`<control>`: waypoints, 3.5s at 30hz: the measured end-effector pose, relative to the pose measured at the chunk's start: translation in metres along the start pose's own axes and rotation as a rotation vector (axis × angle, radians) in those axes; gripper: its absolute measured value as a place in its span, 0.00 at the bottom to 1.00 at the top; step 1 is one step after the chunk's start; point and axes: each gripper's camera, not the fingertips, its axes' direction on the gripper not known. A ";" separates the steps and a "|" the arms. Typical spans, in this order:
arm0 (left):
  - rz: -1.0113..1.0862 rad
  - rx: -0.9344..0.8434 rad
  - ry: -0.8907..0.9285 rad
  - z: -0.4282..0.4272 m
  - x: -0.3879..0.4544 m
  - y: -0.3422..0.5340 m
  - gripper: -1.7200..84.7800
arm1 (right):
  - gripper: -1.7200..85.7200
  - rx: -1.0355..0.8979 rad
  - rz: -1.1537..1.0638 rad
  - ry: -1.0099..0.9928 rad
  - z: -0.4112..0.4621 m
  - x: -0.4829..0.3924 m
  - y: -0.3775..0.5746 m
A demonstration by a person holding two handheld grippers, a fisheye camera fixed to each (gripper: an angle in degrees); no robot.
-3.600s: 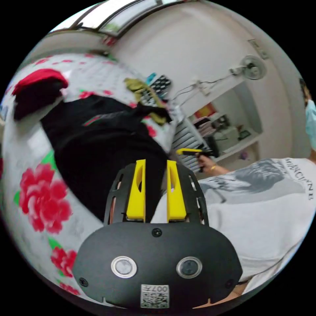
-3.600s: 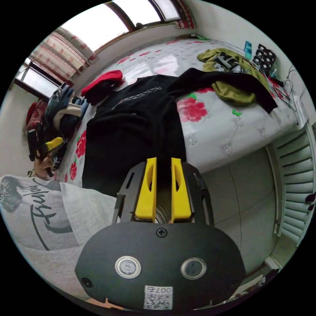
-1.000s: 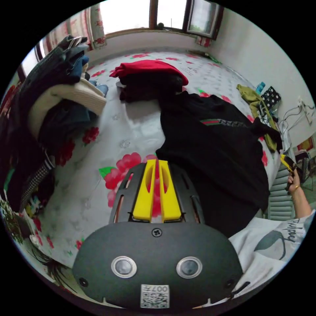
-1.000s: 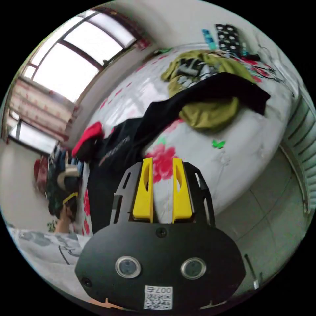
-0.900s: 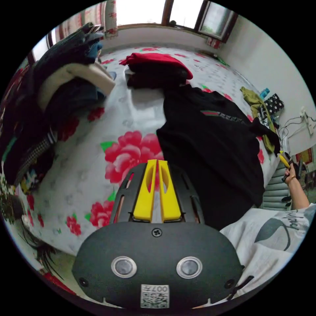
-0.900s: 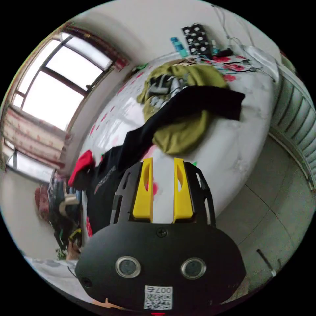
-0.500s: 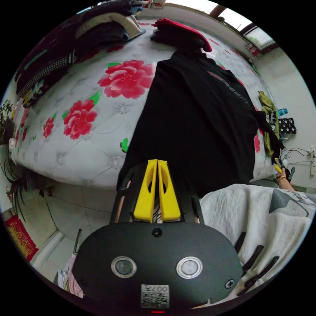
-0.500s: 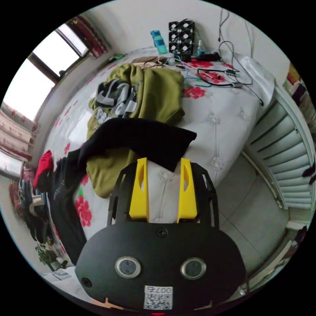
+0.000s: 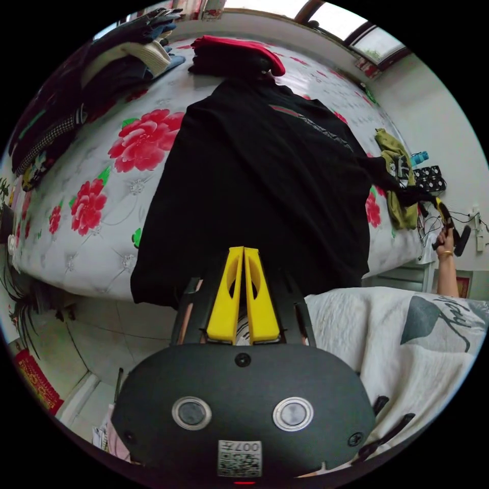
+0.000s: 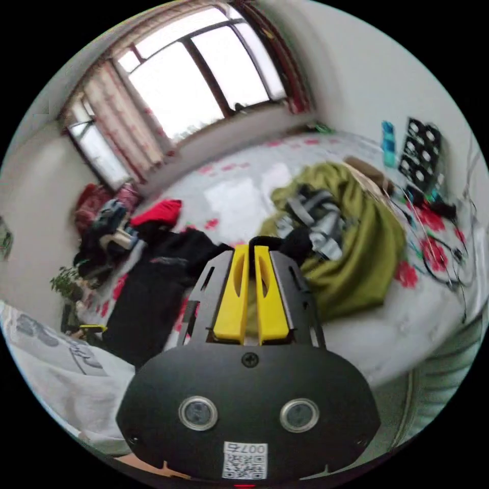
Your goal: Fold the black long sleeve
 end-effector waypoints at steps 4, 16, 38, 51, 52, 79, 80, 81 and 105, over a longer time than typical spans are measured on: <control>-0.033 0.036 0.039 -0.007 -0.012 0.013 0.01 | 0.02 0.125 -0.386 -0.345 -0.019 -0.158 -0.027; -0.193 0.166 0.068 -0.034 -0.096 0.084 0.01 | 0.06 -0.427 -0.939 -1.026 0.107 -0.540 0.158; 0.185 -0.002 0.047 0.019 -0.088 0.017 0.09 | 0.10 -0.700 -0.207 -0.120 0.225 -0.369 0.244; 0.225 -0.022 0.100 0.032 -0.119 0.048 0.05 | 0.12 -0.752 -0.185 -0.022 0.244 -0.363 0.266; 0.201 -0.021 0.092 0.033 -0.126 0.051 0.07 | 0.12 -0.729 -0.122 -0.026 0.233 -0.347 0.266; -0.027 0.196 0.754 0.043 -0.224 -0.095 0.02 | 0.04 -0.402 0.301 -0.724 0.194 -0.162 0.135; -0.093 0.263 0.793 0.044 -0.231 -0.118 0.02 | 0.04 -0.359 0.320 -0.723 0.193 -0.156 0.125; -0.144 0.309 0.802 0.046 -0.234 -0.140 0.03 | 0.05 -0.286 0.373 -0.692 0.195 -0.145 0.108; 0.260 -0.108 0.184 0.172 -0.166 -0.204 0.03 | 0.06 -0.741 0.011 -0.095 0.287 -0.141 0.104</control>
